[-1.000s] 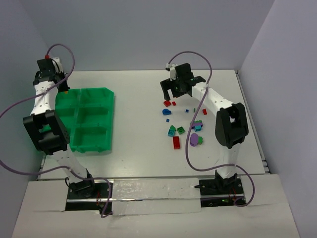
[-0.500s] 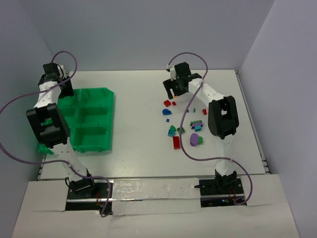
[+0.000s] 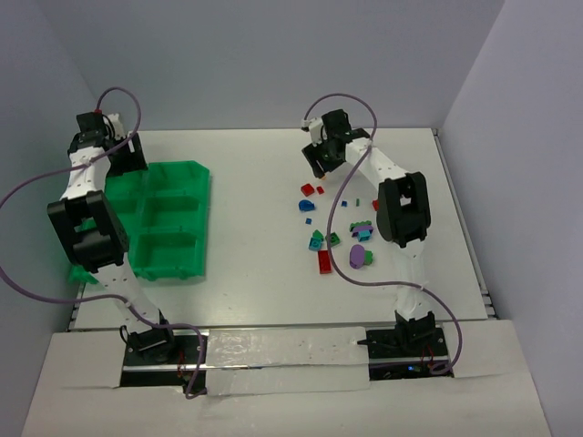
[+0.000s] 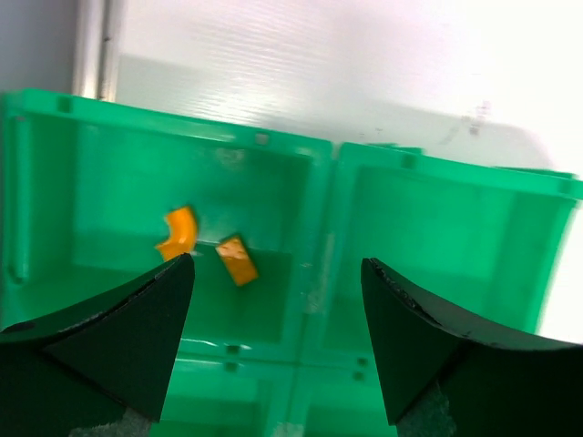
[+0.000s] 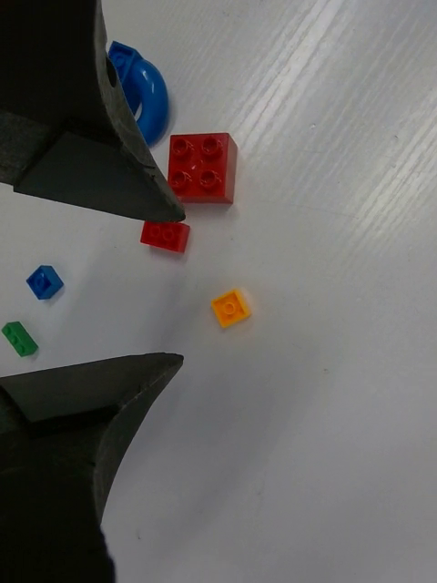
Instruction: Sort the legos into containers by color
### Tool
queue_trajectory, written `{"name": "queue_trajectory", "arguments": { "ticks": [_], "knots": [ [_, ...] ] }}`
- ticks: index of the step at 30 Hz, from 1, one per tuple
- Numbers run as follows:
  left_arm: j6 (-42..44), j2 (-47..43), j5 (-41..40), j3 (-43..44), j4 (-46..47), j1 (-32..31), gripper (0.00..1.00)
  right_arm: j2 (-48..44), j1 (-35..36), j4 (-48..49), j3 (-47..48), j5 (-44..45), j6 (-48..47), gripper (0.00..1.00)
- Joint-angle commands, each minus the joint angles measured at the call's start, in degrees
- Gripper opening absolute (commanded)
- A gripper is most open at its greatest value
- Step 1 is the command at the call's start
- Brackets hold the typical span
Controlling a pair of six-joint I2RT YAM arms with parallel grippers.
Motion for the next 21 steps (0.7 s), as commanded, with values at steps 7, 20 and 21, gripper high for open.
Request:
{"name": "queue_trajectory", "arguments": {
  "ticks": [7,20,21],
  "knots": [
    [-5.0,-5.9,10.7,4.3,-2.9,0.2,0.86,5.1,-1.2,-2.0,6.3,-3.2,-5.6,0.60],
    [-6.1,-6.0,13.0,5.6,-4.5,0.0,0.86,10.4,-2.4,-4.6,11.6,-4.7,-9.2,0.52],
    [-6.1,-6.0,13.0,5.9,-4.6,0.1,0.86,10.8,-2.4,-4.9,12.0,-4.9,-9.3,0.52]
  ]
}}
